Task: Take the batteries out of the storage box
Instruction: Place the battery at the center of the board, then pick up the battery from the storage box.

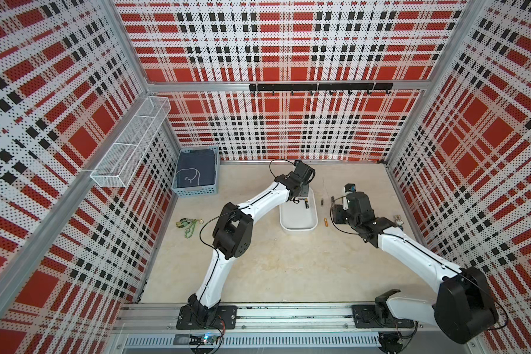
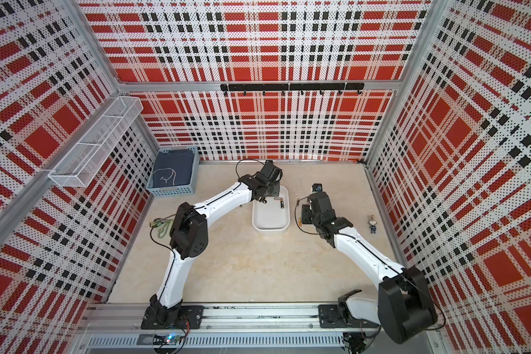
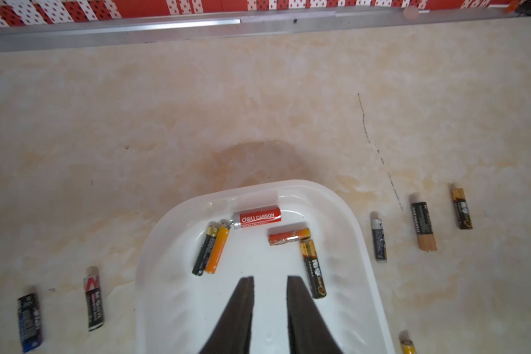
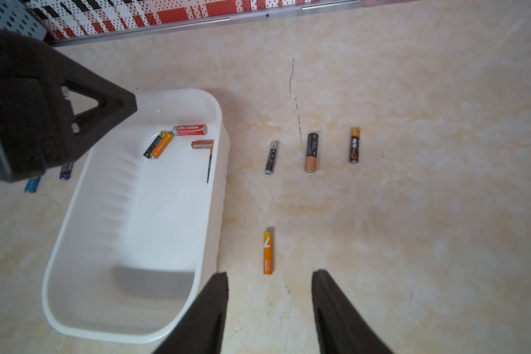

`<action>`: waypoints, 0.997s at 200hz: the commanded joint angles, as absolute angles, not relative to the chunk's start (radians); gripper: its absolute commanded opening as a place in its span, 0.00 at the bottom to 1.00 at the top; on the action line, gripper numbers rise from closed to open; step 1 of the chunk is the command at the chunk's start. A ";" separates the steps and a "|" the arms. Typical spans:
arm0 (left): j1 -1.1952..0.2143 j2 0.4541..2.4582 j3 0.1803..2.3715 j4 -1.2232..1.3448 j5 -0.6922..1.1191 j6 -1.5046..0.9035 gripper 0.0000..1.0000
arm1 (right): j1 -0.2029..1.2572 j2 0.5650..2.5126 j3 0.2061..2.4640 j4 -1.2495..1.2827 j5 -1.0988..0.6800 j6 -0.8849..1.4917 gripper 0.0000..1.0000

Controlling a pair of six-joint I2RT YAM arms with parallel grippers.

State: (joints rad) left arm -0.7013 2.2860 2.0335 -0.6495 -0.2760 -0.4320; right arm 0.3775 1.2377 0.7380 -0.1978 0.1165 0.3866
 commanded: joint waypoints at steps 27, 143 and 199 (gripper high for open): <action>-0.693 2.406 2.116 -0.778 -0.292 -0.418 0.26 | 0.365 1.191 0.517 0.028 -0.087 0.352 0.49; -0.643 2.483 2.134 -0.776 -0.319 -0.379 0.28 | 0.367 0.993 0.304 0.233 -0.170 0.316 0.54; -0.646 2.513 2.161 -0.776 -0.303 -0.373 0.25 | 0.368 0.973 0.293 0.236 -0.138 0.319 0.54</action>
